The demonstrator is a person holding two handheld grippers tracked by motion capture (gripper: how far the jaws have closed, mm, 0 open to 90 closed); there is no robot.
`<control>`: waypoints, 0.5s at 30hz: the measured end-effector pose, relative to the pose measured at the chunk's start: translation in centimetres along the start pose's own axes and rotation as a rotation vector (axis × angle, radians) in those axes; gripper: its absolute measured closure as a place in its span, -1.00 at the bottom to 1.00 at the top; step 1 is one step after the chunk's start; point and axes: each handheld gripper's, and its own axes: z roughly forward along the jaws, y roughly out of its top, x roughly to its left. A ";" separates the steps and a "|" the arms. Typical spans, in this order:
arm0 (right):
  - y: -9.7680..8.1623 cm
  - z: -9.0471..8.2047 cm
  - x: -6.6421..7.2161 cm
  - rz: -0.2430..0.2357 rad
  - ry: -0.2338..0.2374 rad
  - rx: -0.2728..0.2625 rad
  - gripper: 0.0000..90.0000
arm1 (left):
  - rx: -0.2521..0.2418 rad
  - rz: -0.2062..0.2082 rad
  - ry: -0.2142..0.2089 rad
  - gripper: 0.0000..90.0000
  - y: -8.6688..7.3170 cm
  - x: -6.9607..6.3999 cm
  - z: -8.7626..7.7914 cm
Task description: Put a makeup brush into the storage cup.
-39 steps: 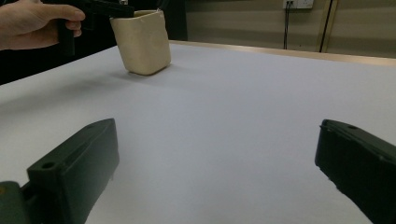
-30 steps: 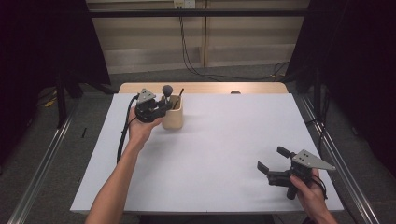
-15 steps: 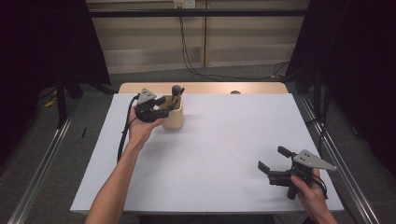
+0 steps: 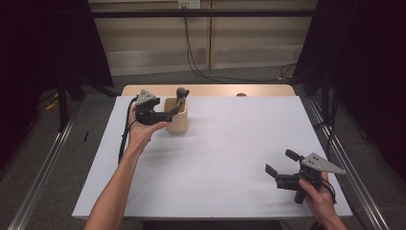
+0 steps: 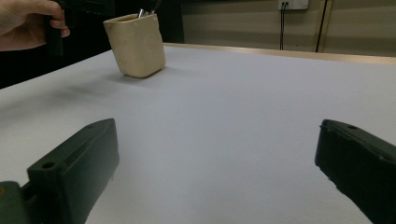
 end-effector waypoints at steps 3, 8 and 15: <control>0.0 -0.1 0.0 -0.004 -0.002 -0.001 -1.00 | -0.013 -0.008 -0.009 -0.84 0.1 0.0 -0.4; 0.1 -0.3 0.1 -0.002 -0.011 -0.005 -1.00 | -0.031 0.013 -0.033 -0.92 0.3 -0.6 -1.4; 0.1 -0.3 0.3 -0.010 -0.018 -0.005 -1.00 | -0.051 0.025 -0.038 -0.95 0.2 -0.8 -2.8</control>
